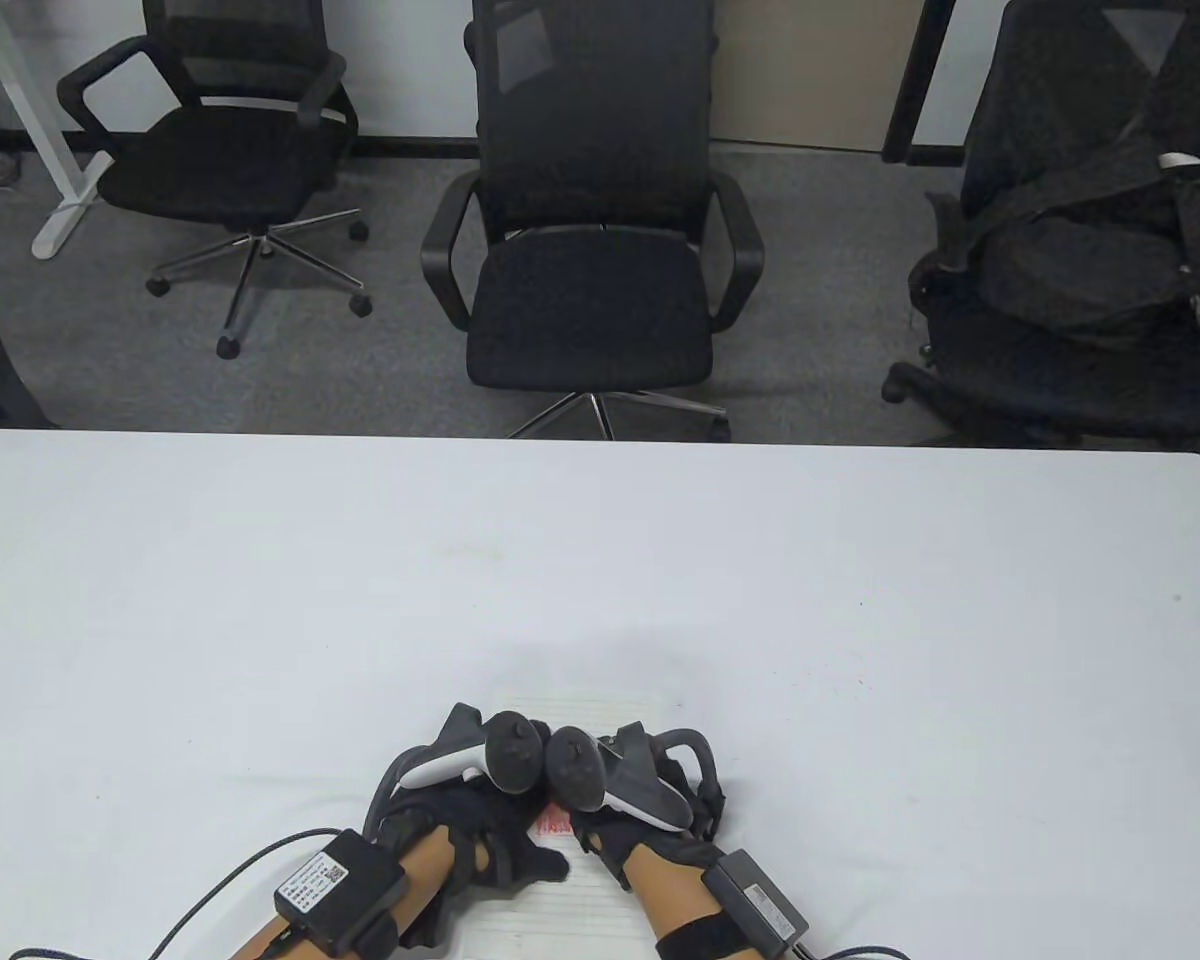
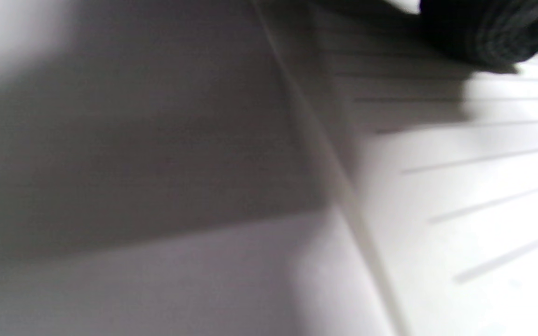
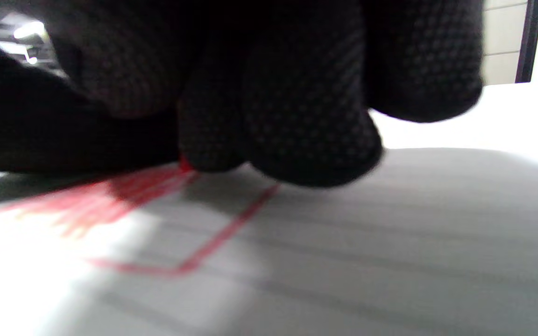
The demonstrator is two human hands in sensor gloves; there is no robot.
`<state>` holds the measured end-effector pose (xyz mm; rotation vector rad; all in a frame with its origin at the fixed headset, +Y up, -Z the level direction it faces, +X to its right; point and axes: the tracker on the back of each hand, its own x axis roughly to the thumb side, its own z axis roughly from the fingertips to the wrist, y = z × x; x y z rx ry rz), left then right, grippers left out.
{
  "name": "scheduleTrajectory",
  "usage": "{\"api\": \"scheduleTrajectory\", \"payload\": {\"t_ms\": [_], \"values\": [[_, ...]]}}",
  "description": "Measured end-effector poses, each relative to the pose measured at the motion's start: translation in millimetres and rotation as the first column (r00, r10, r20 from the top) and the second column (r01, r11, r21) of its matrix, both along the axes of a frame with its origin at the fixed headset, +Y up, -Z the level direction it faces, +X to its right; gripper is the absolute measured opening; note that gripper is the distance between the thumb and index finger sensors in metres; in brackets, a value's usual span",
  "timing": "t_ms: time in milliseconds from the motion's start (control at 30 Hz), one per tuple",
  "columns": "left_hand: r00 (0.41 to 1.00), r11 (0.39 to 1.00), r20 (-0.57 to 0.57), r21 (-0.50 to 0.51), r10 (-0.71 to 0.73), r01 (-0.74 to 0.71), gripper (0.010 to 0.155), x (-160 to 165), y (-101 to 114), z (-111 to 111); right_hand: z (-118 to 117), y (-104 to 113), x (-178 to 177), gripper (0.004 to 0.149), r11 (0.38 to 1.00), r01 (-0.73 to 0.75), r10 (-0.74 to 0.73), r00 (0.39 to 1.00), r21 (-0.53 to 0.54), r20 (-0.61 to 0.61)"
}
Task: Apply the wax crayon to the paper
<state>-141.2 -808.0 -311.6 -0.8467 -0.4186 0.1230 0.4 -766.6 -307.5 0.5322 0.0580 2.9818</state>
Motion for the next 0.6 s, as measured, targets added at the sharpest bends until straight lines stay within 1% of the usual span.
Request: {"api": "scheduleTrajectory", "payload": {"t_ms": [33,67,100,200,233,267,300,333,400,433,500,567,600], "values": [[1.000,1.000,0.000,0.000,-0.001,0.001,0.105,0.0,0.0,-0.1,-1.8,1.6,-0.7,0.040,0.998,-0.009,0.008,1.000,-0.063,-0.012],[1.000,1.000,0.001,0.000,-0.002,0.002,0.104,-0.1,0.0,-0.1,-3.7,2.7,-1.2,0.040,0.989,-0.011,0.007,1.000,-0.150,-0.026],[1.000,1.000,0.000,0.000,-0.001,0.001,0.104,0.0,0.0,-0.2,-4.2,1.9,-0.5,0.040,0.979,-0.002,-0.005,0.999,-0.203,-0.033],[1.000,1.000,0.000,-0.001,-0.001,0.001,0.104,0.0,0.1,-0.2,-2.9,0.8,1.6,0.039,0.991,0.025,-0.025,1.000,-0.131,0.000],[1.000,1.000,0.000,-0.001,-0.001,0.001,0.104,0.1,0.1,-0.2,-1.5,0.4,1.9,0.039,0.996,0.025,-0.023,1.000,-0.080,0.020],[1.000,1.000,0.000,-0.001,-0.001,0.001,0.105,0.1,0.2,-0.2,-0.8,-0.2,2.5,0.039,1.000,0.006,-0.006,1.000,0.005,0.028],[1.000,1.000,0.000,-0.001,-0.001,0.001,0.104,0.0,0.2,-0.2,-0.9,-0.2,2.8,0.040,1.000,-0.006,0.005,1.000,0.029,0.025],[1.000,1.000,0.000,0.000,-0.001,0.001,0.105,0.0,0.3,-0.1,-0.5,-0.2,3.1,0.040,1.000,-0.009,0.008,1.000,0.026,0.027],[1.000,1.000,0.000,0.000,-0.002,0.002,0.104,0.1,0.4,-0.1,-1.5,1.1,2.9,0.040,0.999,0.006,-0.005,1.000,-0.034,0.005],[1.000,1.000,0.000,0.000,-0.002,0.002,0.104,0.0,0.3,-0.1,-4.2,2.6,2.7,0.040,0.992,-0.005,0.002,1.000,-0.124,-0.028],[1.000,1.000,0.001,0.000,-0.001,0.001,0.104,0.0,0.3,-0.1,-4.3,2.5,3.3,0.040,0.967,0.004,-0.012,1.000,-0.256,-0.029],[1.000,1.000,0.001,0.000,-0.001,0.001,0.104,0.1,0.2,-0.1,-3.8,1.7,3.2,0.039,0.985,0.010,-0.014,1.000,-0.170,-0.019],[1.000,1.000,0.001,-0.001,-0.001,0.001,0.104,0.1,0.2,-0.1,-3.2,2.0,3.0,0.039,0.989,0.011,-0.012,1.000,-0.149,-0.008]]}}
